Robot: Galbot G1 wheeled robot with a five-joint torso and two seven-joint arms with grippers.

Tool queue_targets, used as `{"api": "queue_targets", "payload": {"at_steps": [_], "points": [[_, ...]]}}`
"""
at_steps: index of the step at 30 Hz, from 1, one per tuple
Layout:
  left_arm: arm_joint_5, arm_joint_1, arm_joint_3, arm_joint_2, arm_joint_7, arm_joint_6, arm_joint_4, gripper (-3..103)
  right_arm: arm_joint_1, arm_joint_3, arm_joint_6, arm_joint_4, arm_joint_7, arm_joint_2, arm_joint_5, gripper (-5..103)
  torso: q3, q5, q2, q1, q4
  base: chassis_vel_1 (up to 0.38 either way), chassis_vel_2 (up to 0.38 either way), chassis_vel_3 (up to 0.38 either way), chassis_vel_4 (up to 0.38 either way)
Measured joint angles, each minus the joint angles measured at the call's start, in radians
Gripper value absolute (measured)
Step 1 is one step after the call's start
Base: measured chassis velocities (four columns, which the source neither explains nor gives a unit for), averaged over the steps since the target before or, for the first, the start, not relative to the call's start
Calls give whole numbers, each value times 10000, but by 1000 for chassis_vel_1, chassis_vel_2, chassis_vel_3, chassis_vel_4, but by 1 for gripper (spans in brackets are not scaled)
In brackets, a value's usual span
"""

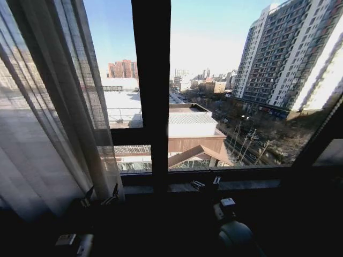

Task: Open the curtains by pulling them apart, changing their state from closed to fully open.

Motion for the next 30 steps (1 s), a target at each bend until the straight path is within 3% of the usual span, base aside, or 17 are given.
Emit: {"api": "queue_targets", "payload": {"at_steps": [8, 13, 15, 24, 30], "points": [[-62, -93, -99, 134, -10, -6, 161, 100, -37, -34, 296, -152, -36, 151, -69, 100, 1, -5, -2, 6, 2, 207, 284, -206, -269], [-259, -683, -149, 496, -33, 53, 609, 100, 35, 68, 470, -356, -18, 235, -69, 100, 0, -4, 0, 5, 0, 21, 31, -26, -42], [-304, -1215, -52, 801, -45, 153, 1025, 100, 77, 95, 608, -510, -12, 270, -69, 100, 0, 9, -1, 1, -3, -13, -23, 17, 40], [-664, -3000, 459, 2099, -65, 371, 3150, 100, 429, 96, 959, -1226, -13, 378, -144, 100, 0, -11, -1, 3, 1, -13, -34, 19, 35], [-754, -3724, 496, 2245, -111, 481, 3808, 100, 622, 158, 1167, -1697, -20, 395, -156, 100, 1, -3, -1, 3, 0, 0, 0, 0, 0]]}}
